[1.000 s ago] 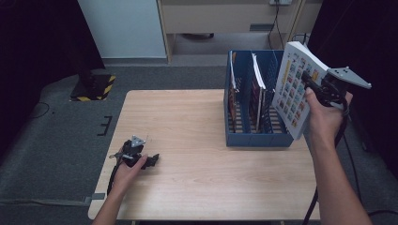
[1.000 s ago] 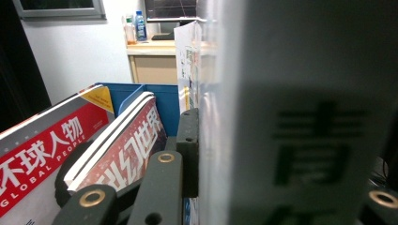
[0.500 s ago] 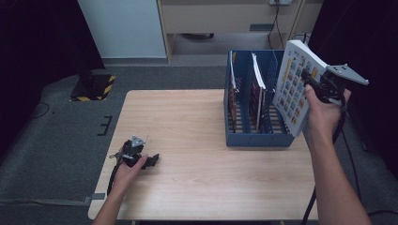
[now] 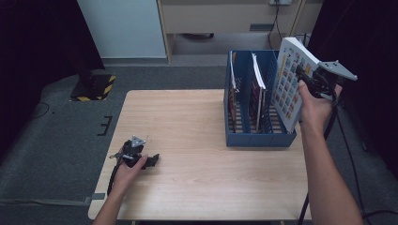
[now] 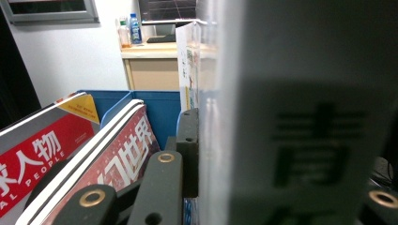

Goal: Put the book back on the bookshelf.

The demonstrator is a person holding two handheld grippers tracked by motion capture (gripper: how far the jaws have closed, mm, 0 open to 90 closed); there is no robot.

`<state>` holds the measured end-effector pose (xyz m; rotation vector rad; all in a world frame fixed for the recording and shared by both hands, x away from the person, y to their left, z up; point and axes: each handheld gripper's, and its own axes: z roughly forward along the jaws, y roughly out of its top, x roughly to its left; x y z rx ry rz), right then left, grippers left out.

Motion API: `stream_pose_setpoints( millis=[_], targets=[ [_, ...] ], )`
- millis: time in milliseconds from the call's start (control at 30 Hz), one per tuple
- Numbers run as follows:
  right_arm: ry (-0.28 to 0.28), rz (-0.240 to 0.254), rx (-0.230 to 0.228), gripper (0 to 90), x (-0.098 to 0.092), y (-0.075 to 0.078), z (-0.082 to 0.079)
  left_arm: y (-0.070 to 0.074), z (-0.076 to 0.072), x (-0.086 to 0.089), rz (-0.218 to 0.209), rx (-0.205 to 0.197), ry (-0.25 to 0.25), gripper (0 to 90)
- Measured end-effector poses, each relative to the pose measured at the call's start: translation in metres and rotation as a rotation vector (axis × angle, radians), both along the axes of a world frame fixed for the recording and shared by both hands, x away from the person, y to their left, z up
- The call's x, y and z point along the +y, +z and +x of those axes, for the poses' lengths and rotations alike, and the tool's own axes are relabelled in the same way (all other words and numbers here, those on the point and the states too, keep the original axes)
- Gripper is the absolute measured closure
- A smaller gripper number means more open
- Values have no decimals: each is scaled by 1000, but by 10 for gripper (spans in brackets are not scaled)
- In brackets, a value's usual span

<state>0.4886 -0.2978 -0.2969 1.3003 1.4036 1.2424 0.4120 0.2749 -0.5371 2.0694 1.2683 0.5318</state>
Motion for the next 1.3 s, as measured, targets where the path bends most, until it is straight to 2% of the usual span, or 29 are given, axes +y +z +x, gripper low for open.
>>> stream_pose_setpoints(
  millis=[367,767,1000,1300],
  targets=[
    [-9,21,-14,739,-2,-5,9,0,0,0,0,0,1,20],
    [-14,15,-16,738,-2,-12,18,0,0,0,0,0,1,20],
    [-12,-8,0,738,1,-15,22,0,0,0,0,0,2,20],
    [-11,-5,9,738,4,-23,25,0,0,0,1,1,3,20]
  ],
)
